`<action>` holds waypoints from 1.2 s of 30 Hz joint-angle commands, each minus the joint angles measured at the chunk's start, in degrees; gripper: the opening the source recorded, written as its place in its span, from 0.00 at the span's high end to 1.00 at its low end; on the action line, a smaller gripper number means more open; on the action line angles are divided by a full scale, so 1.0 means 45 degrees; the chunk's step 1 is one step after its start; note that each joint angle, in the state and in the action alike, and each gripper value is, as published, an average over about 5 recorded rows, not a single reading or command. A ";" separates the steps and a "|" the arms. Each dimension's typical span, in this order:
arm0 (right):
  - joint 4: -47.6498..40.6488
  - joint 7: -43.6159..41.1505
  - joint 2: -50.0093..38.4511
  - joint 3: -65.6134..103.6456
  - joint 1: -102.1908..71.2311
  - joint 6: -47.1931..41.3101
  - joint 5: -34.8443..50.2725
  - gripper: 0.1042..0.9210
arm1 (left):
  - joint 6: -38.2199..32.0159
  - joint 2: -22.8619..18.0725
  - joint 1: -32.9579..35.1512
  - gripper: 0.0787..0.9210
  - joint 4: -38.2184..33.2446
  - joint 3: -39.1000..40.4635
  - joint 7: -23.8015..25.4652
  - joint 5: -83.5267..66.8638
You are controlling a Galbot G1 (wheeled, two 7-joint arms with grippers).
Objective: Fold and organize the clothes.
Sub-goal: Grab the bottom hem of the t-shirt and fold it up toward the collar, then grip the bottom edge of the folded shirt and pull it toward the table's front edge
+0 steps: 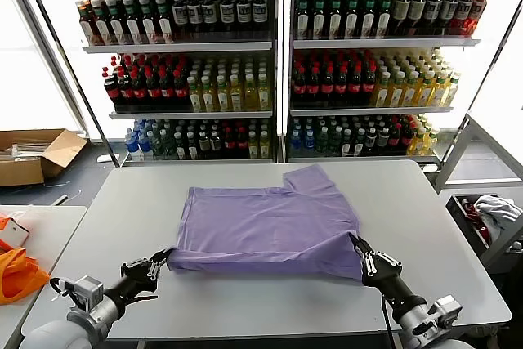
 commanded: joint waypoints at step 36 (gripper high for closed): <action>-0.0057 0.2724 0.0843 0.0583 -0.1626 -0.3603 -0.2481 0.12 | 0.0499 -0.1064 -0.1453 0.12 0.1979 0.1804 -0.1013 0.0415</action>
